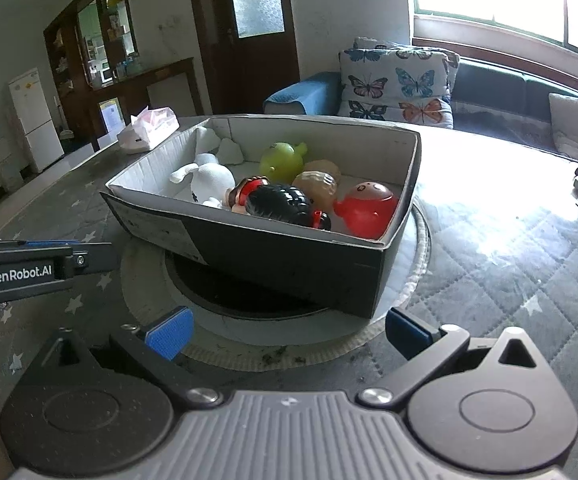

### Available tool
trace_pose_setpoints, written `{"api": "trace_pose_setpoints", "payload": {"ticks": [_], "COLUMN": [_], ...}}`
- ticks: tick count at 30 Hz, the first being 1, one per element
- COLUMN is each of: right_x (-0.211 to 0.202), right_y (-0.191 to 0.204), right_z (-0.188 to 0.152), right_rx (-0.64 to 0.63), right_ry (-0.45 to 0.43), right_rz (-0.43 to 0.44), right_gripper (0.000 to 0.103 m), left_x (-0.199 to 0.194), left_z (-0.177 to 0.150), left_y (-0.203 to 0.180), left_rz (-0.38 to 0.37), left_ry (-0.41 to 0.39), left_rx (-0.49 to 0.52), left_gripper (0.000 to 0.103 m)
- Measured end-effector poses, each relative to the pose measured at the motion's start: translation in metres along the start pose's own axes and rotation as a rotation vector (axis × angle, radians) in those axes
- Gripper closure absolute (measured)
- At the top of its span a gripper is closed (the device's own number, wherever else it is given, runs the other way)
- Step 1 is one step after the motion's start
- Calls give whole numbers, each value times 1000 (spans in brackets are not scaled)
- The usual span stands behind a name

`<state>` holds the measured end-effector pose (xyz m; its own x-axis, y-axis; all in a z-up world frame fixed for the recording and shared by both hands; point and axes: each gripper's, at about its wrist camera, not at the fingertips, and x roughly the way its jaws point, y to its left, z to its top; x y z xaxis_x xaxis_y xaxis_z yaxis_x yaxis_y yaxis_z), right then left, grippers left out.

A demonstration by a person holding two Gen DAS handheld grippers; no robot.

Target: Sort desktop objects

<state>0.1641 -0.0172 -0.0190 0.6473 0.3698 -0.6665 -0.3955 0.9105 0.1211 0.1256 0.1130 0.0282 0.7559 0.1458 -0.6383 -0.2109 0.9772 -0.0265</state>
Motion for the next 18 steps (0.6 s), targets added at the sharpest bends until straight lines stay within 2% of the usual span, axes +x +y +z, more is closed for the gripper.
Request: {"api": "trace_pose_setpoints", "payload": {"ticks": [18], "right_x": [10], "right_y": [3], "right_z": [10], "right_rx": [20], "right_ry": [34], "right_rz": [-24], "right_gripper": [0], "left_x": [9], "left_z": [9], "left_y": [-3], "left_rz": [6], "left_ry": [3], "left_rx": [13], "left_gripper": [69]}}
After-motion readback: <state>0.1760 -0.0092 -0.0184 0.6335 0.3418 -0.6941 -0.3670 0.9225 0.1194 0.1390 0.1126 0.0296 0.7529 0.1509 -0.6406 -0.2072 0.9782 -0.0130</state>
